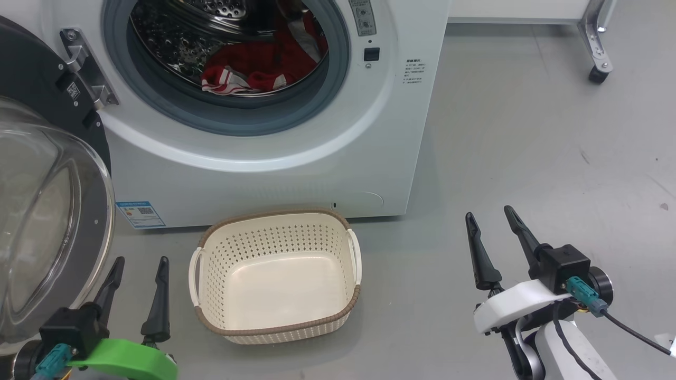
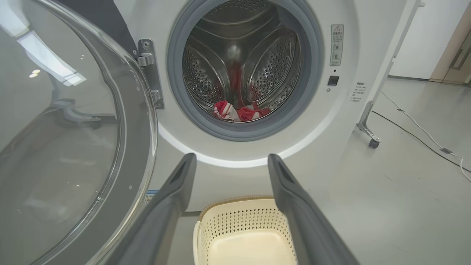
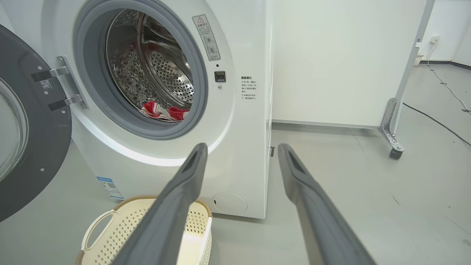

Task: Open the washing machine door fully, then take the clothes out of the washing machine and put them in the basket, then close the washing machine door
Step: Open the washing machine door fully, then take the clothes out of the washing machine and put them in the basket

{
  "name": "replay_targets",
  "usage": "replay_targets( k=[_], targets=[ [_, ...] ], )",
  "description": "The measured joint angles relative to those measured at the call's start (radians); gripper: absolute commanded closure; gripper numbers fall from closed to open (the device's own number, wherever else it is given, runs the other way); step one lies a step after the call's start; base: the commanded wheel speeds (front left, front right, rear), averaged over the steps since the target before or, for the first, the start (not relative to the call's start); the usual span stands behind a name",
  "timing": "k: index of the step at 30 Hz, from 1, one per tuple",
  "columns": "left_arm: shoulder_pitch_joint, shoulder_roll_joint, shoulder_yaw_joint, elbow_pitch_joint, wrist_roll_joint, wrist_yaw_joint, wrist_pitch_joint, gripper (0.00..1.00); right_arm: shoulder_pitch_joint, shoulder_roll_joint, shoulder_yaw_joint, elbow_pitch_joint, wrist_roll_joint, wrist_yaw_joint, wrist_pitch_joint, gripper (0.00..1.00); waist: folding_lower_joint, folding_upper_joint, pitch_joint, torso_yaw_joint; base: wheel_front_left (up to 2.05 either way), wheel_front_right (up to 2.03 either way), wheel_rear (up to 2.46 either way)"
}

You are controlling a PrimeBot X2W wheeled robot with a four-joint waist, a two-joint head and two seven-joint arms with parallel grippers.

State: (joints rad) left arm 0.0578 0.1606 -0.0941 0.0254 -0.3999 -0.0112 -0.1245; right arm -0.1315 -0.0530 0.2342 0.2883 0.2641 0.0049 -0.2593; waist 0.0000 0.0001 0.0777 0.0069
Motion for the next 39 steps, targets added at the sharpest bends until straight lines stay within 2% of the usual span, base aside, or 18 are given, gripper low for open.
replay_targets(
  k=[11, 39],
  targets=[
    [0.004, -0.001, 0.002, 0.000, 0.000, 0.020, 0.010, 0.00, 0.019, 0.003, 0.008, -0.016, 0.000, -0.017, 0.000, 0.00, 0.0000, 0.0000, -0.003, -0.013, 0.00, 0.00, 0.00],
    [0.004, -0.001, 0.007, -0.011, 0.007, 0.043, 0.028, 0.00, 0.020, 0.003, 0.018, -0.036, 0.000, -0.027, 0.000, 0.00, 0.0000, 0.0000, 0.000, -0.029, 0.12, -0.12, 0.00]
  ],
)
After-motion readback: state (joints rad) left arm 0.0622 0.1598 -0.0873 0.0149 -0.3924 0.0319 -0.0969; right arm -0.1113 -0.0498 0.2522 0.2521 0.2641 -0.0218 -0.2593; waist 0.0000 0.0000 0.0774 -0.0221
